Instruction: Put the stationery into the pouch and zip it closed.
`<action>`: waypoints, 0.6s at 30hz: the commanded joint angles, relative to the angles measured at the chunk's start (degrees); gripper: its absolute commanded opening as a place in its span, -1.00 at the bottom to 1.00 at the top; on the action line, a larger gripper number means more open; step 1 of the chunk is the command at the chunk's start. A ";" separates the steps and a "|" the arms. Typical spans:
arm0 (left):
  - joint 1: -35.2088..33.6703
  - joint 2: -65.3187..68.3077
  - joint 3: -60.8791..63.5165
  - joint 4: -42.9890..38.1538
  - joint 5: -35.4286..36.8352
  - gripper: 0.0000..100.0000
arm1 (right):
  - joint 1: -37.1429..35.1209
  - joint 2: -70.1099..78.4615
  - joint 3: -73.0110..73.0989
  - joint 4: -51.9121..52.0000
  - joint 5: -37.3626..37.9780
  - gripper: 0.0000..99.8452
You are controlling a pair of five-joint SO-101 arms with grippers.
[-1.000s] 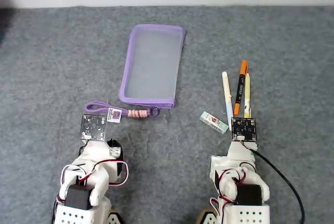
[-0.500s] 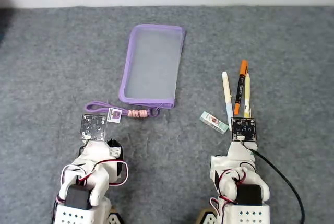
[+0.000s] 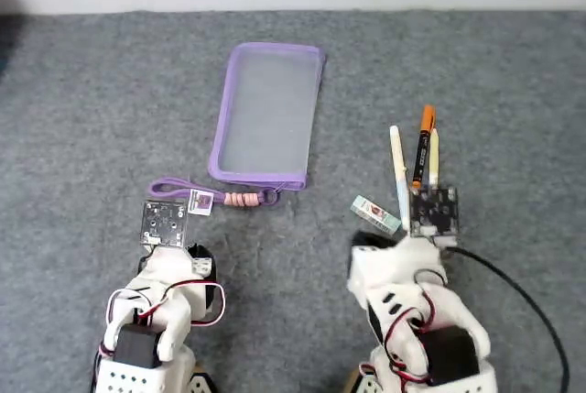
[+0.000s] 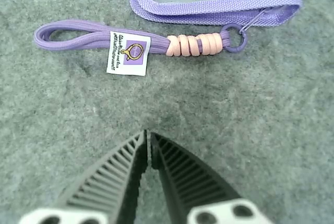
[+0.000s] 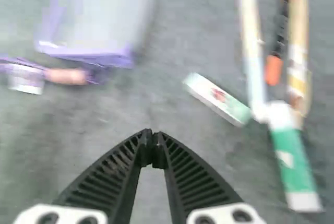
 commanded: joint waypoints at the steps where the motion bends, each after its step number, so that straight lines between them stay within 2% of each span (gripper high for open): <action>1: 0.09 -0.53 -0.48 0.09 -0.26 -0.97 | -6.99 15.25 -11.16 -5.05 -5.27 -0.98; 8: 0.09 -0.53 -0.48 0.09 -0.26 -0.97 | -13.14 45.93 -26.11 -13.58 -10.99 -0.98; 18: 0.09 -0.53 -0.48 0.09 -0.26 -0.97 | -18.07 80.92 -51.25 -13.76 -17.05 -0.97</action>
